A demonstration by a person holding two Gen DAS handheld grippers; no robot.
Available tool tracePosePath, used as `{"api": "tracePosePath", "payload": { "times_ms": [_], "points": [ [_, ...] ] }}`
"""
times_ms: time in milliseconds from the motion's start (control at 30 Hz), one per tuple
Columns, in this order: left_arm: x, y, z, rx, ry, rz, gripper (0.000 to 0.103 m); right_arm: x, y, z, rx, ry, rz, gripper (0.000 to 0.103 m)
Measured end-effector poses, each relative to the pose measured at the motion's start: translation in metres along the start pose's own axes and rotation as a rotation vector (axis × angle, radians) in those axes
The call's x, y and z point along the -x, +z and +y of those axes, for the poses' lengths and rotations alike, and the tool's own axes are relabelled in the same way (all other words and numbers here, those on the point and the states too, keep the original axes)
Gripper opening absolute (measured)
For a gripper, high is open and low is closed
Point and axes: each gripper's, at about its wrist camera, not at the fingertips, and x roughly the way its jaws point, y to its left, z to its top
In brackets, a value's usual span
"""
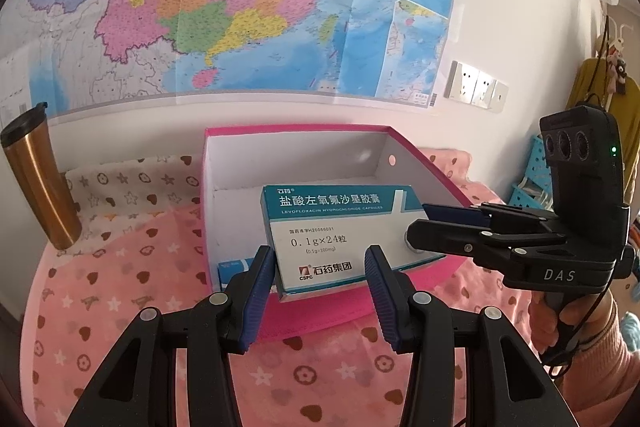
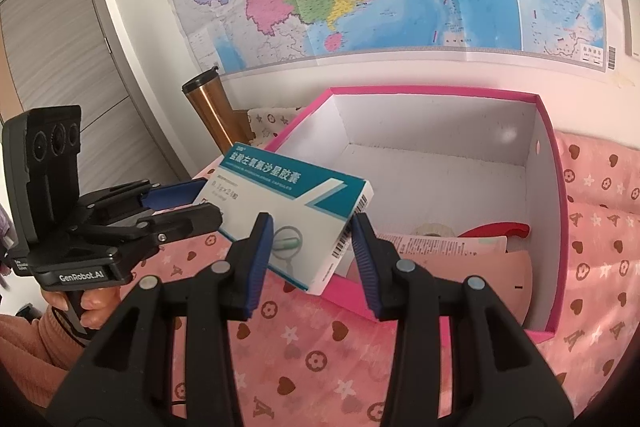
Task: Organize rigid objects
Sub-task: 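Lower the medicine box into the magenta box and open both grippers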
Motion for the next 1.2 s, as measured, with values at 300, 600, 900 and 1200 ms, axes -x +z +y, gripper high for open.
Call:
{"api": "tracePosePath", "payload": {
  "times_ms": [300, 600, 900, 1200],
  "points": [
    [-0.009, 0.005, 0.006, 0.005, 0.021, 0.008, 0.046, -0.012, 0.006, -0.005, -0.013, 0.008, 0.019, 0.044],
    [-0.018, 0.007, 0.012, 0.014, 0.029, 0.02, 0.046, -0.024, 0.008, -0.01, -0.03, 0.008, 0.037, 0.044],
    [-0.023, 0.008, 0.014, 0.02, 0.026, 0.024, 0.046, -0.028, 0.01, -0.013, -0.041, 0.004, 0.045, 0.044],
    [-0.03, 0.009, 0.02, 0.032, 0.031, 0.036, 0.046, -0.033, 0.012, -0.014, -0.046, 0.0, 0.055, 0.044]
  ]
}}
